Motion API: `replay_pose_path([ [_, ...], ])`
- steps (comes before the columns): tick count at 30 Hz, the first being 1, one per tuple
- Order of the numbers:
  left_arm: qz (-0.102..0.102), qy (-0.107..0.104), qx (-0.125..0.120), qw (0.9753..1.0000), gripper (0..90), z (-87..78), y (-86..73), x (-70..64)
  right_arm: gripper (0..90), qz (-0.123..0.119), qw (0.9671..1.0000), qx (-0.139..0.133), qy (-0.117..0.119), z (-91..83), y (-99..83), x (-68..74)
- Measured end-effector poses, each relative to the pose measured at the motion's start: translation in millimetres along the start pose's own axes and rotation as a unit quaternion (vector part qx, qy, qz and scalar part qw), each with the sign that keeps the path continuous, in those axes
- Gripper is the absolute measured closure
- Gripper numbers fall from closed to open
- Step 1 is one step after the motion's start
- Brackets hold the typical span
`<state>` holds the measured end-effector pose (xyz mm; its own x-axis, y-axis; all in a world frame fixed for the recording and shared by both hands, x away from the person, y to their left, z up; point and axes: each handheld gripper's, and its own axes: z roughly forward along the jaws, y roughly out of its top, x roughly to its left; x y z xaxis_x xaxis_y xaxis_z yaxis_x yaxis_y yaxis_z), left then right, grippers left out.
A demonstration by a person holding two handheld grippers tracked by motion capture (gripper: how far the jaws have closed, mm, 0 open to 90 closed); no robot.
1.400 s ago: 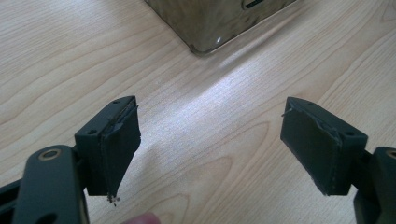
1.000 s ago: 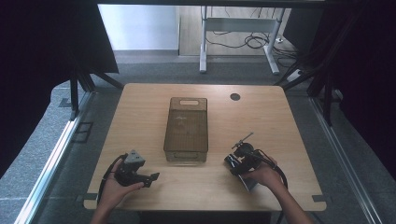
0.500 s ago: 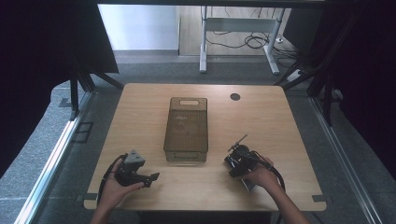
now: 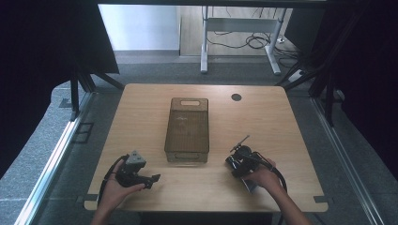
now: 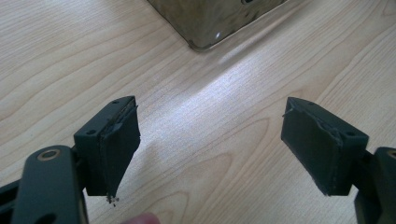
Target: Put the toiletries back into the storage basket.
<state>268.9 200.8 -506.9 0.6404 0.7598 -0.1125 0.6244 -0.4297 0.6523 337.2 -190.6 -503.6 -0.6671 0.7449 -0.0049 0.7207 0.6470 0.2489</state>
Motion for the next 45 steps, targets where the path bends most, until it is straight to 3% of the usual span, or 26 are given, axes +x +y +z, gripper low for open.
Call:
replay_pose_path([
  [12,0.001,0.000,0.001,1.0000,19.7,0.7,0.0,-0.2,46.5,-0.003,0.9999,0.013,0.000,-0.1,3.6,0.1],
  [21,0.000,0.002,0.000,1.0000,19.7,0.0,-0.1,0.5,47.2,0.009,0.9996,0.011,0.026,-1.6,5.2,-6.4],
  [37,-0.001,0.001,-0.001,1.0000,19.7,-0.6,-0.3,1.0,47.5,0.019,0.9978,-0.026,0.058,-37.7,15.3,-13.1],
  [45,0.001,0.000,0.000,1.0000,19.7,-0.2,-0.2,1.0,47.6,0.019,0.9970,-0.038,0.064,-47.2,19.4,-13.5],
])
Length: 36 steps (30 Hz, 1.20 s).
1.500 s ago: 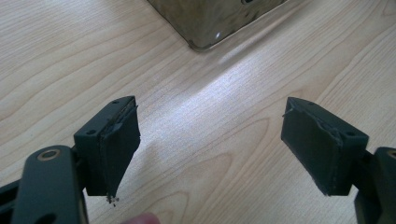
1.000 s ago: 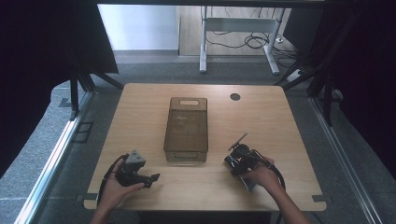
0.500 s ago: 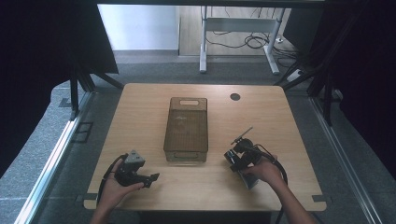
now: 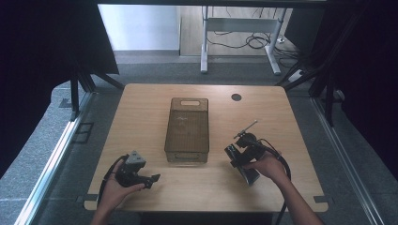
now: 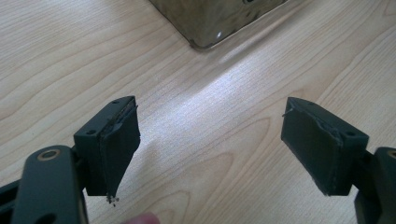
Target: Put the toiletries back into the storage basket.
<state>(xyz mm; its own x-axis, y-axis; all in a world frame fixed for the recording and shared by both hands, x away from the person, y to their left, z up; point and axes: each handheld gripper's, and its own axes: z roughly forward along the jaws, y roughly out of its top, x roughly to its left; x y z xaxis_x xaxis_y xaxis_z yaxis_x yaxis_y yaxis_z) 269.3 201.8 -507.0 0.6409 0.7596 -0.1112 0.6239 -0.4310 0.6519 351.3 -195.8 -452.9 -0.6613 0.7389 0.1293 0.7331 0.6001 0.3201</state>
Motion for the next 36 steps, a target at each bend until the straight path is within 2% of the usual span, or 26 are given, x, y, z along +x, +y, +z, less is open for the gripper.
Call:
replay_pose_path([
  [15,0.003,0.000,0.001,1.0000,19.7,0.6,0.1,0.3,47.5,0.000,0.9994,-0.035,0.008,-24.7,17.3,3.7],
  [36,0.004,0.000,0.005,1.0000,19.7,1.8,0.1,-0.1,47.5,-0.003,0.9986,-0.049,0.020,-32.4,42.9,9.4],
])
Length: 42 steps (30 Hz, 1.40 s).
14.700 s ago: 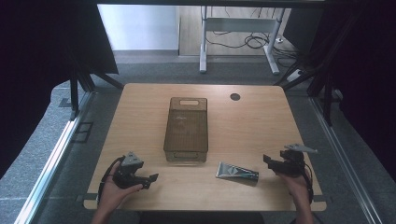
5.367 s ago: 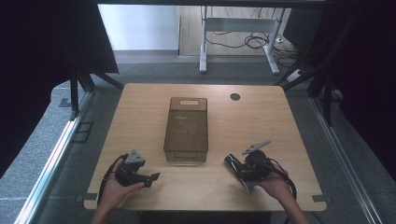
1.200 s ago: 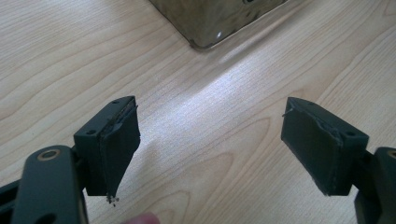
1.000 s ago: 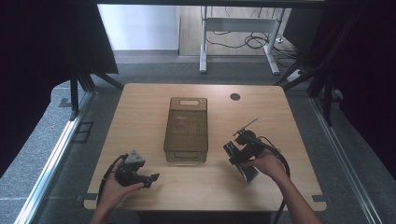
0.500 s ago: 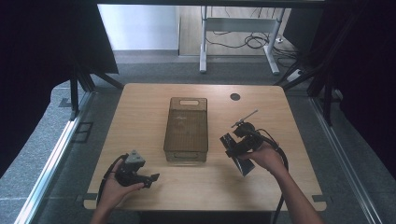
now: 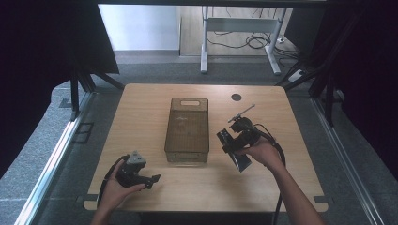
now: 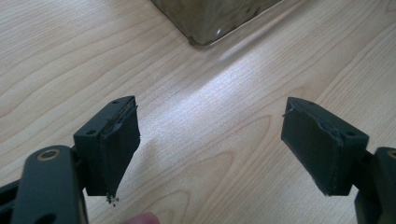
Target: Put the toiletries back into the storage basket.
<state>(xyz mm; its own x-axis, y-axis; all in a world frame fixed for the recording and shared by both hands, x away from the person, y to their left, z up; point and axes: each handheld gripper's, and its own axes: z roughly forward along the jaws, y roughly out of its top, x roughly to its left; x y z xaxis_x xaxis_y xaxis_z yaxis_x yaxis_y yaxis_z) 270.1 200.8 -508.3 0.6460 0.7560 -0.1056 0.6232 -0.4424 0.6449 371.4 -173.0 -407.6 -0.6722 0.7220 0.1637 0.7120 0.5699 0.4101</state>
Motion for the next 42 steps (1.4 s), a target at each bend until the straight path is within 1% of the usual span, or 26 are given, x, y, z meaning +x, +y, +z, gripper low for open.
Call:
replay_pose_path([
  [4,0.002,-0.001,0.002,1.0000,19.7,0.8,0.0,-0.6,47.5,0.001,1.0000,0.001,0.003,0.3,6.5,1.3],
  [9,0.002,-0.001,0.004,1.0000,19.6,1.3,0.0,-0.4,47.5,-0.001,1.0000,0.002,0.002,1.0,13.8,3.3],
  [11,0.002,0.000,0.004,1.0000,19.6,1.2,0.0,-0.4,47.5,-0.004,1.0000,0.004,-0.002,1.5,16.4,5.3],
  [13,0.001,-0.001,0.003,1.0000,19.6,1.2,-0.2,-0.4,47.5,-0.006,1.0000,0.003,0.001,1.8,18.5,6.8],
  [15,-0.004,-0.003,0.003,1.0000,19.7,1.7,-0.8,0.0,47.5,-0.009,1.0000,0.003,0.000,1.9,20.4,8.6],
  [16,-0.002,-0.003,0.004,1.0000,19.6,2.2,-0.9,1.0,47.5,-0.009,1.0000,0.002,0.002,1.6,21.2,8.8],
  [17,-0.005,-0.002,0.004,1.0000,19.7,2.5,-1.2,0.8,47.5,-0.008,1.0000,0.001,0.003,1.1,22.3,9.0],
  [21,-0.006,-0.001,-0.004,1.0000,19.7,0.6,-0.4,0.9,47.5,-0.008,1.0000,-0.001,0.002,-0.5,26.7,9.3],
  [26,-0.004,-0.001,0.000,1.0000,19.7,1.2,-0.8,1.5,47.5,-0.012,0.9999,-0.002,0.001,-1.0,31.8,11.5],
  [29,-0.001,-0.002,0.000,1.0000,19.7,1.6,-0.5,1.0,47.5,-0.015,0.9999,-0.003,0.000,-1.2,34.7,14.2],
  [34,-0.005,-0.002,-0.001,1.0000,19.7,1.6,-0.8,1.2,47.5,-0.020,0.9998,-0.003,0.000,-0.7,38.9,18.2],
  [42,-0.004,-0.002,0.000,1.0000,19.7,1.8,-0.8,1.2,47.5,-0.027,0.9996,-0.006,0.002,-3.3,47.1,25.0],
])
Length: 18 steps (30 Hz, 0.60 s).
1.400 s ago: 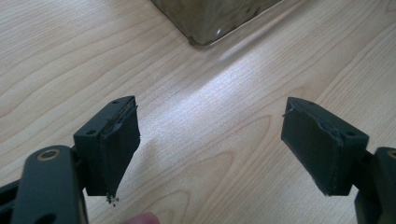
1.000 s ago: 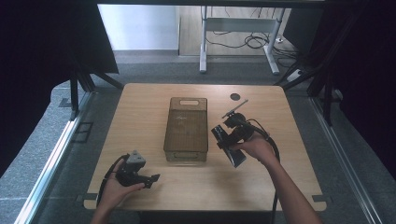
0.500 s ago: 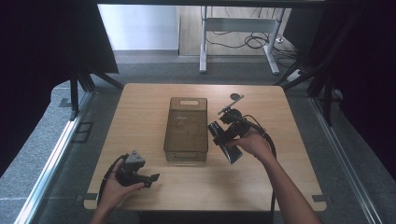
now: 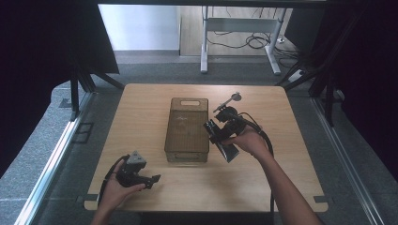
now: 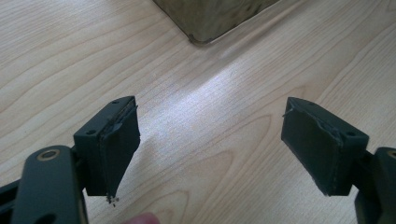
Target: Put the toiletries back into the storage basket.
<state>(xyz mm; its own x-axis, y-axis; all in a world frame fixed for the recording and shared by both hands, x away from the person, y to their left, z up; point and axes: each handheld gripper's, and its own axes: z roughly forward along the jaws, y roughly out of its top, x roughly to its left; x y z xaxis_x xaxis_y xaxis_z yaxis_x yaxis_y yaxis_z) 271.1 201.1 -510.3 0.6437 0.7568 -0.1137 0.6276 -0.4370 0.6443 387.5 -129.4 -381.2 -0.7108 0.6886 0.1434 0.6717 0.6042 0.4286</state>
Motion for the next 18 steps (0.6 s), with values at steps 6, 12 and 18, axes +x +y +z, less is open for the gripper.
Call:
replay_pose_path([
  [6,0.000,0.001,0.000,1.0000,19.7,0.3,0.0,0.2,47.5,-0.005,1.0000,-0.002,0.002,1.8,4.2,2.8],
  [12,-0.003,0.000,0.000,1.0000,19.7,0.2,-0.1,-0.1,47.5,-0.008,1.0000,0.001,0.005,4.5,8.6,6.2],
  [18,0.000,-0.001,0.001,1.0000,19.7,0.4,0.0,-0.1,47.5,-0.012,0.9999,0.005,0.009,5.5,13.6,10.4],
])
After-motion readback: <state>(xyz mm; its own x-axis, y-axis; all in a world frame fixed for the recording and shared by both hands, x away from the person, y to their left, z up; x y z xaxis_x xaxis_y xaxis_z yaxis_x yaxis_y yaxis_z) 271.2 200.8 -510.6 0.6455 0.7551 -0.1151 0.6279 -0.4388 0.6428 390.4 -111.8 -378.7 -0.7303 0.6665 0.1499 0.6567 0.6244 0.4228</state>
